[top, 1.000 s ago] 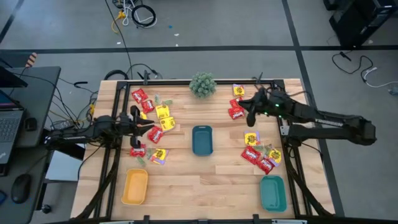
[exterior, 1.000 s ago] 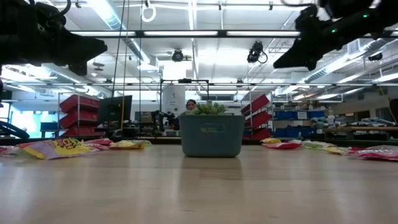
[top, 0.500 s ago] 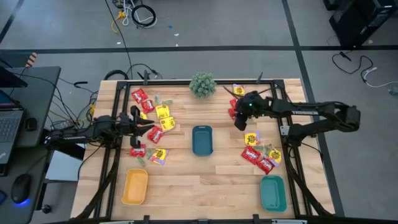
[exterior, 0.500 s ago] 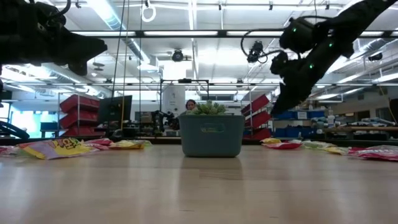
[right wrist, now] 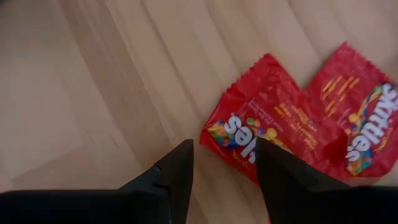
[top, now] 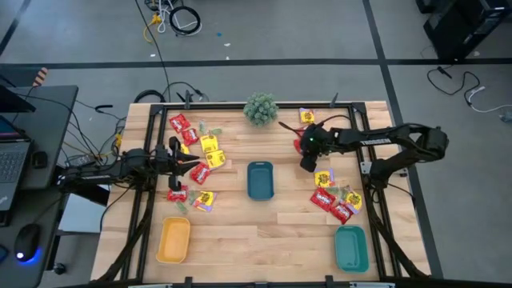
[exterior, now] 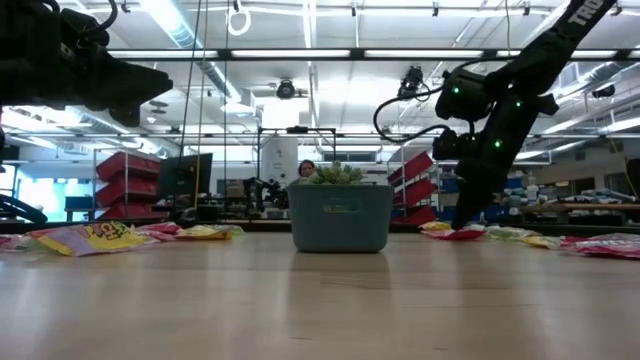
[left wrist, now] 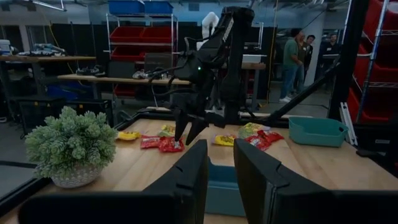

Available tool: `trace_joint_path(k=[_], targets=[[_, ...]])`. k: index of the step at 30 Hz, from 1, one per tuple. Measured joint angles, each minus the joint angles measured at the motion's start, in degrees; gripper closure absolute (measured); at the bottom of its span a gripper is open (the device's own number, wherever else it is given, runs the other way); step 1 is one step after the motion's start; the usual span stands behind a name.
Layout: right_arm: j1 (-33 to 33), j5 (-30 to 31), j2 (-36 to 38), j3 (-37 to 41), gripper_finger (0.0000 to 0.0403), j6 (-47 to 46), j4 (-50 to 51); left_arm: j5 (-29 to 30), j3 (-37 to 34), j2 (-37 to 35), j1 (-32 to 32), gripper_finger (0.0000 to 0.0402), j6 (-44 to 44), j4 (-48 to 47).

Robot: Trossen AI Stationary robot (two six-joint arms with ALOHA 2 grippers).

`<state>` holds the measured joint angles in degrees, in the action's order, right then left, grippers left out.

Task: Sort candy
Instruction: Put the red candy pack into the blue bin

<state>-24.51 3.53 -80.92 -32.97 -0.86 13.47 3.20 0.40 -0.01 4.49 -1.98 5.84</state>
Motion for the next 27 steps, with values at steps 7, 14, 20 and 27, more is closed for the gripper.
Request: trace_joint_path(k=[7,14,20,27], targets=[[0.00,3.89,-2.06,-0.04,0.0285,1.30,0.16,0.62,0.00,0.00,0.00,0.0321,0.00,-0.18],[0.56,4.43,-3.00,-0.44,0.0383,2.82,0.41,3.60,0.00,0.00,0.00,0.0321,-0.04,-0.57],[3.49,3.58,-1.86,-7.13,0.0395,3.34,5.24,5.20,0.00,0.00,0.00,0.0321,-0.09,-0.52],[10.77,0.24,-3.19,-19.36,0.0401,1.29,9.40,5.95,0.00,0.00,0.00,0.0321,-0.64,-0.39]])
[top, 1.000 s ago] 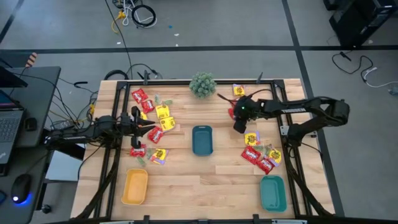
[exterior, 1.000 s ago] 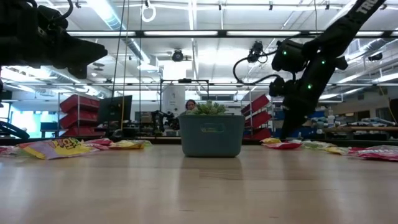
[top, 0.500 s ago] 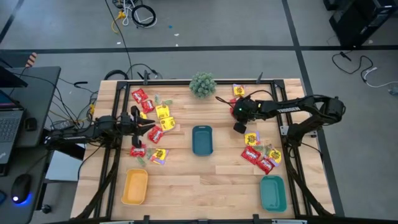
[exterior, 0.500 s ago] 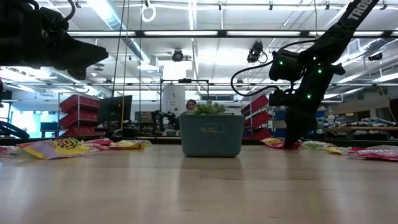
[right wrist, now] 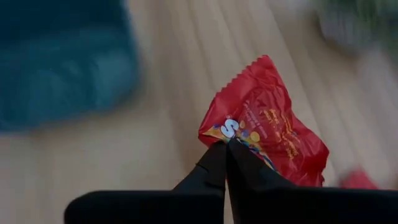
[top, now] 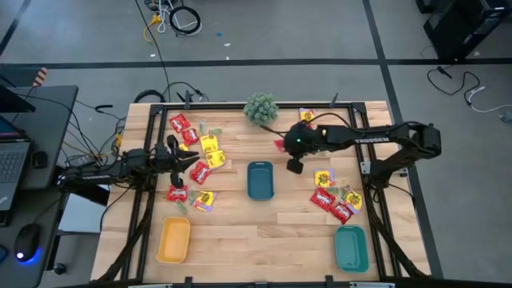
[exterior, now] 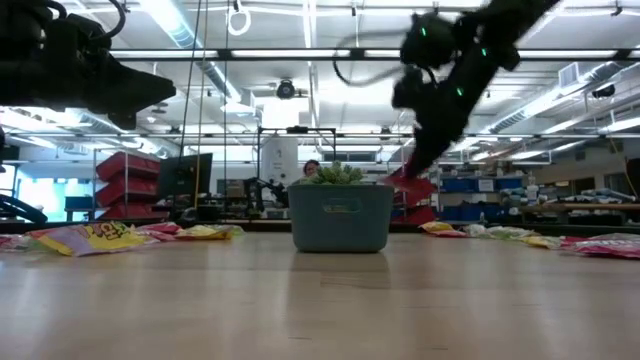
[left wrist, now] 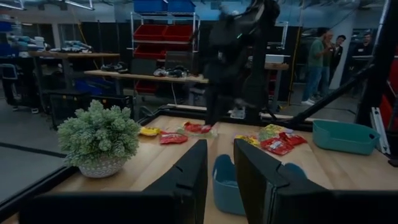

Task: Sort candy
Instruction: Put the red candy pack into the blue bin

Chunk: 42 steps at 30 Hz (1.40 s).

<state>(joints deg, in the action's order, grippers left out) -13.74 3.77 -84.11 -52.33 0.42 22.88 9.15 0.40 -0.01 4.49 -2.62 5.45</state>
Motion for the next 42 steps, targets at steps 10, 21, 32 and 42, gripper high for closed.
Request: trace_joint_path(k=[10,21,32,42], targets=[[12.50,-0.98,-10.10,-14.68,0.0403,-2.94,3.41,1.10,0.00,0.01,0.02,0.0321,-2.00,-0.57],[16.40,1.00,-26.90,-30.92,0.0403,-22.83,12.63,1.50,0.00,0.02,0.02,0.0321,-3.57,-0.72],[15.85,7.22,-32.05,-31.59,0.0401,-33.98,13.64,1.46,0.00,0.02,0.00,0.0321,-3.21,-0.74],[14.61,8.22,-34.54,-31.57,0.0385,-33.13,13.28,1.41,0.00,0.00,0.00,0.0321,-3.60,-1.38]])
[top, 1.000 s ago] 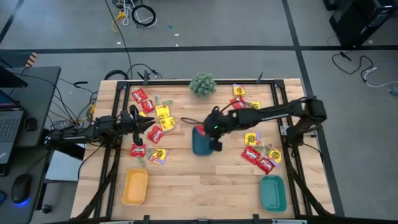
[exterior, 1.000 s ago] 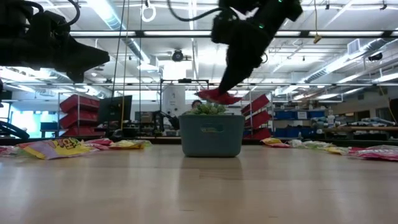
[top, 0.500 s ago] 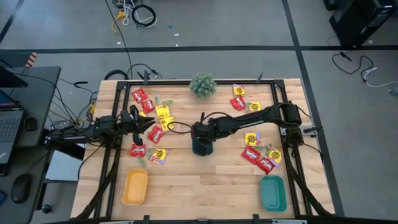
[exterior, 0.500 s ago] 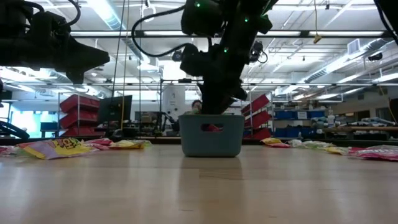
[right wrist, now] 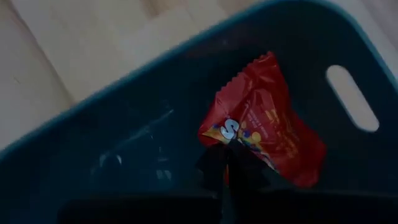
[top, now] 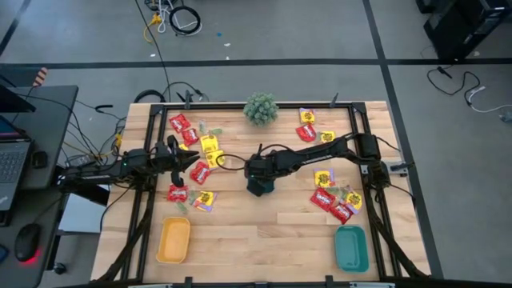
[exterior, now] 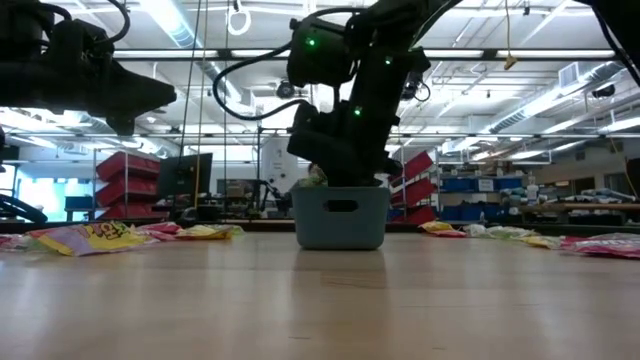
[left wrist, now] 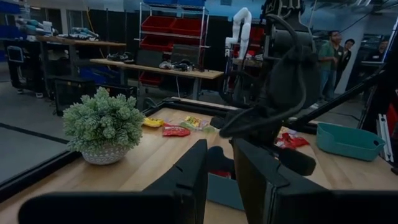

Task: Sort candy
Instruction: Put the red candy pack into the blue bin, then put the red candy into the blue bin

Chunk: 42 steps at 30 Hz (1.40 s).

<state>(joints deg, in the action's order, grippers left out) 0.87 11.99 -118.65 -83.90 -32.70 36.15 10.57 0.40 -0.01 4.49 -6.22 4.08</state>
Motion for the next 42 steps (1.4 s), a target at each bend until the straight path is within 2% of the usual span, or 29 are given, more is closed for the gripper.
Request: trace_joint_path(k=[3,7,11,14,18,21,24,26,34,38,42], targets=[[-0.22,0.00,-0.14,-0.02,0.0362,1.20,0.00,-0.04,0.00,0.01,0.00,0.0321,0.00,-0.03],[-0.31,-0.45,0.39,-0.90,0.0313,2.57,1.36,-0.11,0.00,0.02,0.00,0.0321,-0.02,-1.48],[-0.21,-1.45,3.02,-3.06,0.0260,7.27,1.78,-0.13,0.00,0.02,0.00,0.0321,-0.02,-1.83],[-0.14,-1.56,5.90,-5.53,0.0241,10.84,3.15,-0.15,0.00,0.02,0.00,0.0321,-0.02,-1.96],[-0.14,-1.40,11.69,-7.00,0.0261,17.15,4.98,-0.15,0.00,0.02,0.00,0.0321,-0.02,-1.99],[-0.93,1.28,15.83,-6.84,0.0313,21.81,10.00,-0.94,0.00,0.02,0.01,0.0321,-0.05,-2.11],[-3.03,5.00,19.63,-3.23,0.0379,23.89,11.28,-1.25,0.00,0.02,0.00,0.0321,-0.24,-2.16],[-4.99,5.43,22.07,0.79,0.0394,24.76,10.13,-1.25,0.00,0.02,0.00,0.0321,0.00,-2.16],[-15.16,5.27,28.92,19.07,0.0379,23.92,1.94,-1.24,0.00,0.02,0.00,0.0321,1.36,-2.09],[-19.42,4.97,29.50,24.90,0.0365,25.50,-0.49,-1.22,0.00,0.02,0.00,0.0321,1.31,-2.08],[-22.77,3.46,29.06,28.48,0.0330,26.31,-2.58,-1.24,0.00,0.02,0.00,0.0321,1.31,-2.12]])
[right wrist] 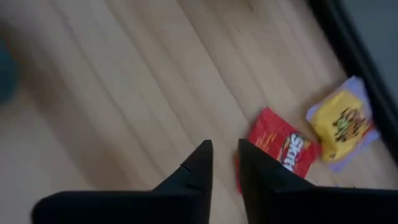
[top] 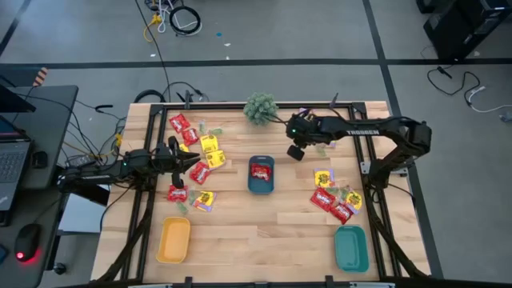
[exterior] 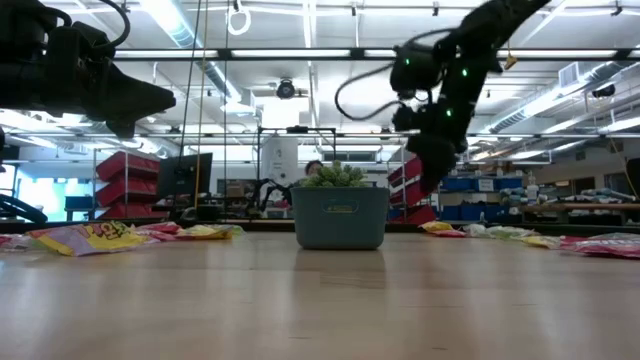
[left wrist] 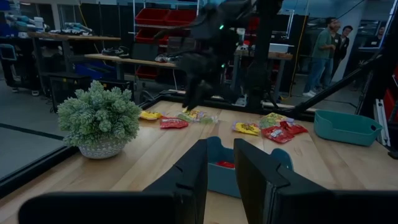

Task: Sort candy
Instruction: Put the red candy into the blue bin

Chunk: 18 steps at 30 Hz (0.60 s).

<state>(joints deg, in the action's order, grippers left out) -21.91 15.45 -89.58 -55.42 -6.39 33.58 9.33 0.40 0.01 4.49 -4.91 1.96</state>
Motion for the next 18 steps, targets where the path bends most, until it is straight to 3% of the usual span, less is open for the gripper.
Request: trace_joint_path(k=[9,18], targets=[[-5.54,-3.63,-0.30,4.86,0.0252,-0.04,-2.03,0.01,0.00,0.00,0.00,0.0321,0.01,-0.07],[-9.70,-6.19,-0.30,9.83,0.0261,0.49,-6.21,0.01,0.00,0.00,0.00,0.0321,0.11,-0.11]])
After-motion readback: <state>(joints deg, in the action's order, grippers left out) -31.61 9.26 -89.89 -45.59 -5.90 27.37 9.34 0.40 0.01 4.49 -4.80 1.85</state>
